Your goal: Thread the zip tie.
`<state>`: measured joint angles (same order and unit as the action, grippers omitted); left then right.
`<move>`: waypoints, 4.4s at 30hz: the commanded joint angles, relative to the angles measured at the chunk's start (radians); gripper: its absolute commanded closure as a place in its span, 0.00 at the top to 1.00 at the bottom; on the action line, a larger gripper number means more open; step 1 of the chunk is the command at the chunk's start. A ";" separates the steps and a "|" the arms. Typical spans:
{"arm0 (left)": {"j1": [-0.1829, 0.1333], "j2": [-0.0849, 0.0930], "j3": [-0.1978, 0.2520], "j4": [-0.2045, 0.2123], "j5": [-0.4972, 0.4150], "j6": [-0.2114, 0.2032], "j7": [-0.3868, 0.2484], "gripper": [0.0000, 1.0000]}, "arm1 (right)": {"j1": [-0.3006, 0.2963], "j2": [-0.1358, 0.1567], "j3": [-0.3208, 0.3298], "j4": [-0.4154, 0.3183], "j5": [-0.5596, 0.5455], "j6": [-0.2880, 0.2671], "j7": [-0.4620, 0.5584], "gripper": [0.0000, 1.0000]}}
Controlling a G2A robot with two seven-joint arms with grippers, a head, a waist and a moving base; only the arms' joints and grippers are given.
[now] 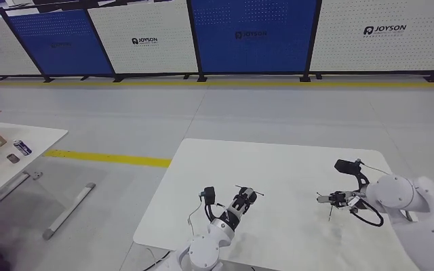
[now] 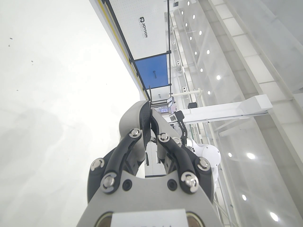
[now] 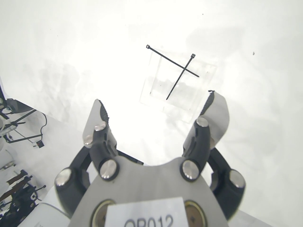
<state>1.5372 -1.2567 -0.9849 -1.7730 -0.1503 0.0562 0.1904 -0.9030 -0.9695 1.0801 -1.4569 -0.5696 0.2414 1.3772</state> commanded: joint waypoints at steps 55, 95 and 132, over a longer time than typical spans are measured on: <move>0.000 0.000 0.000 0.000 0.000 0.000 0.000 0.00 | 0.318 -0.177 -0.341 0.535 -0.021 0.099 0.013 0.24; 0.000 0.000 0.000 0.000 0.000 0.000 0.000 0.00 | 0.229 -0.135 -0.230 0.399 -0.081 0.099 0.013 0.00; 0.000 0.000 0.000 0.000 0.000 0.000 0.000 0.00 | -0.241 -0.063 0.267 -0.098 -0.021 0.010 -0.397 0.00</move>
<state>1.5372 -1.2567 -0.9849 -1.7730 -0.1503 0.0562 0.1904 -1.0899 -1.0356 1.3149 -1.5131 -0.6043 0.2526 1.0339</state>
